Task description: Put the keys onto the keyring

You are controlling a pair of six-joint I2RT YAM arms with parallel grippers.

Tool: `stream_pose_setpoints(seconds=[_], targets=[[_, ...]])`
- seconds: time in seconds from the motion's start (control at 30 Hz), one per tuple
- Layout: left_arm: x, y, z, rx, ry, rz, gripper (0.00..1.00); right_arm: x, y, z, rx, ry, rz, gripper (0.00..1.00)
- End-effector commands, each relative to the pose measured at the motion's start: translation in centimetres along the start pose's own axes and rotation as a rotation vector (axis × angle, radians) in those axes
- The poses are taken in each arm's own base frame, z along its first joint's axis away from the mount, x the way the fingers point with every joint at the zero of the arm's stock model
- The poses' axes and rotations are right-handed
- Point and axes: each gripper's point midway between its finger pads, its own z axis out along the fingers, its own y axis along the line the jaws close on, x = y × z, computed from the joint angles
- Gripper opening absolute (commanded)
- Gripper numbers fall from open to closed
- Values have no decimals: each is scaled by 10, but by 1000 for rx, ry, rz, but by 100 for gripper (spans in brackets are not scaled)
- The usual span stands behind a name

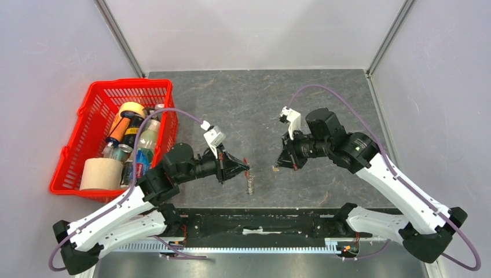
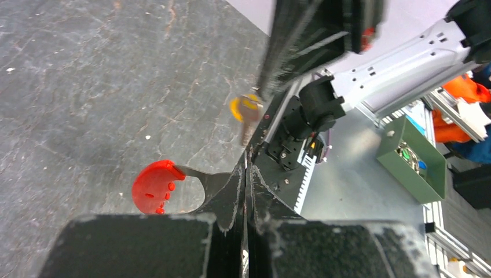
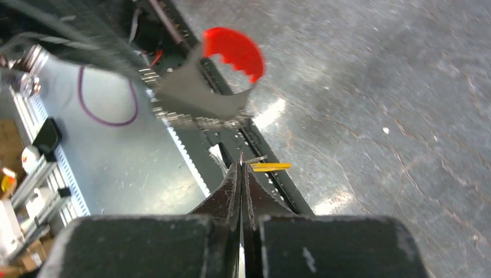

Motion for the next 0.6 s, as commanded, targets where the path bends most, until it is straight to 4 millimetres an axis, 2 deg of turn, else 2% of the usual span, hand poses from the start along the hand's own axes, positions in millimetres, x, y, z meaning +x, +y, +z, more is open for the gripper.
stream_pose_setpoints(seconds=[0.0,0.17,0.4,0.57], targets=[[-30,6,-1,-65,-91,65,2,-14,46,-15,-137,8,-157,0],[-33,10,1,-89,-99,65,2,-21,60,-5,-158,34,-216,0],[-35,7,1,-76,-102,62,2,-34,57,1,-125,8,-240,0],[-31,4,2,-58,-86,59,2,-37,53,5,-109,15,-267,0]])
